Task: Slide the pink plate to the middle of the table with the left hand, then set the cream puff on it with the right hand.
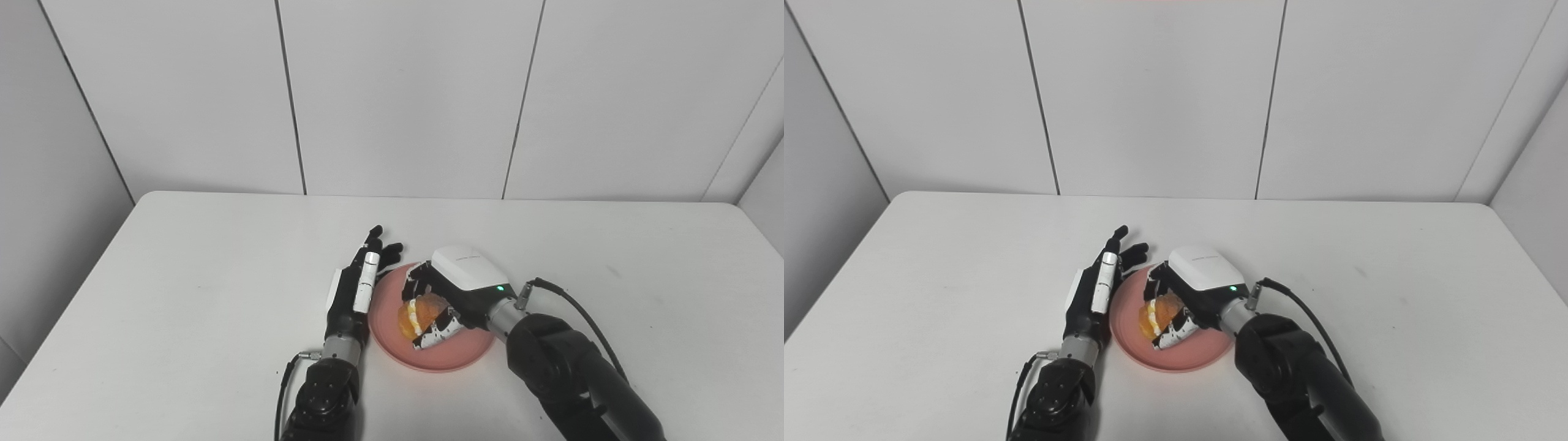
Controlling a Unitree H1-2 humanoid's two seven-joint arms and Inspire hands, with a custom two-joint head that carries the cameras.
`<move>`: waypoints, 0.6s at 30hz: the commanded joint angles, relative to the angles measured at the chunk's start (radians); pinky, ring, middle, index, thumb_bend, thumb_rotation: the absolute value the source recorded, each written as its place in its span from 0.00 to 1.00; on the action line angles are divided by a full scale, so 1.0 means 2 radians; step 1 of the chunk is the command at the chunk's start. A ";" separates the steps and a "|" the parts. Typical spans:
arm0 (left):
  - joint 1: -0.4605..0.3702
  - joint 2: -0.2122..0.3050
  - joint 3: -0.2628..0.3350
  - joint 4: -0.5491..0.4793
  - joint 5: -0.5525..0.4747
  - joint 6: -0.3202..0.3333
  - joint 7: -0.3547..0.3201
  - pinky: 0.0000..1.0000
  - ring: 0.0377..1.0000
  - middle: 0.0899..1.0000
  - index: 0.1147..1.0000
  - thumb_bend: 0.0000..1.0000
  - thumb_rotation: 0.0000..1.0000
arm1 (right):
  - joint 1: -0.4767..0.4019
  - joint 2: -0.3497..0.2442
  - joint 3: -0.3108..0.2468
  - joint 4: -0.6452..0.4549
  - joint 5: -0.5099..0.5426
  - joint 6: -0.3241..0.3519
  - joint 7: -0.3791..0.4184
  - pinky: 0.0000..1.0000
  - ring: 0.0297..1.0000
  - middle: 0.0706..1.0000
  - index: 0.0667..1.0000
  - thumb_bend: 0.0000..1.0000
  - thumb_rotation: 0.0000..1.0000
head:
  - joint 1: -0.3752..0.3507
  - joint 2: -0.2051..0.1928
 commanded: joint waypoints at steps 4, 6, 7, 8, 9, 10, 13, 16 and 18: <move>0.015 -0.007 -0.003 0.014 -0.001 0.030 -0.001 0.76 0.82 0.79 0.89 0.67 1.00 | -0.012 0.000 -0.007 0.000 0.003 -0.017 -0.015 0.37 0.45 0.48 0.46 0.50 0.00 | 0.001 0.001; 0.016 -0.007 -0.003 0.014 -0.002 0.030 -0.001 0.77 0.82 0.79 0.89 0.67 1.00 | -0.011 0.000 -0.008 0.003 0.004 -0.020 -0.018 0.37 0.45 0.48 0.45 0.50 0.00 | -0.001 0.001; 0.016 -0.007 -0.003 0.014 -0.004 0.031 -0.002 0.77 0.82 0.79 0.89 0.68 0.99 | -0.011 -0.001 -0.008 0.003 0.005 -0.020 -0.018 0.36 0.45 0.49 0.45 0.50 0.00 | -0.001 0.001; 0.016 -0.008 -0.002 0.014 -0.005 0.032 -0.002 0.78 0.83 0.79 0.89 0.68 0.99 | -0.011 -0.001 -0.008 0.003 0.005 -0.019 -0.018 0.37 0.46 0.49 0.45 0.50 0.00 | -0.002 0.001; 0.017 -0.008 -0.002 0.014 -0.005 0.032 -0.001 0.78 0.83 0.79 0.89 0.68 0.99 | -0.012 -0.001 -0.008 0.003 0.004 -0.018 -0.016 0.37 0.46 0.49 0.45 0.50 0.00 | -0.002 0.001; 0.017 -0.008 -0.002 0.014 -0.005 0.033 -0.001 0.77 0.83 0.79 0.89 0.67 0.99 | -0.012 -0.002 -0.007 0.002 0.003 -0.017 -0.015 0.36 0.45 0.49 0.45 0.50 0.00 | -0.002 0.001; 0.017 -0.009 -0.002 0.015 -0.005 0.032 -0.001 0.77 0.82 0.79 0.89 0.67 0.99 | -0.014 -0.004 -0.004 0.004 0.000 -0.019 -0.014 0.35 0.44 0.50 0.47 0.50 0.00 | -0.002 -0.001; 0.017 -0.008 -0.003 0.018 -0.003 0.028 -0.001 0.77 0.82 0.79 0.90 0.67 1.00 | -0.015 -0.009 0.003 0.006 -0.012 -0.022 -0.014 0.34 0.44 0.50 0.47 0.50 0.00 | -0.004 -0.002; 0.018 -0.007 -0.003 0.018 -0.003 0.029 -0.002 0.77 0.83 0.79 0.90 0.67 1.00 | -0.017 -0.015 0.013 0.001 -0.030 -0.016 -0.005 0.39 0.44 0.52 0.46 0.50 0.00 | -0.004 -0.001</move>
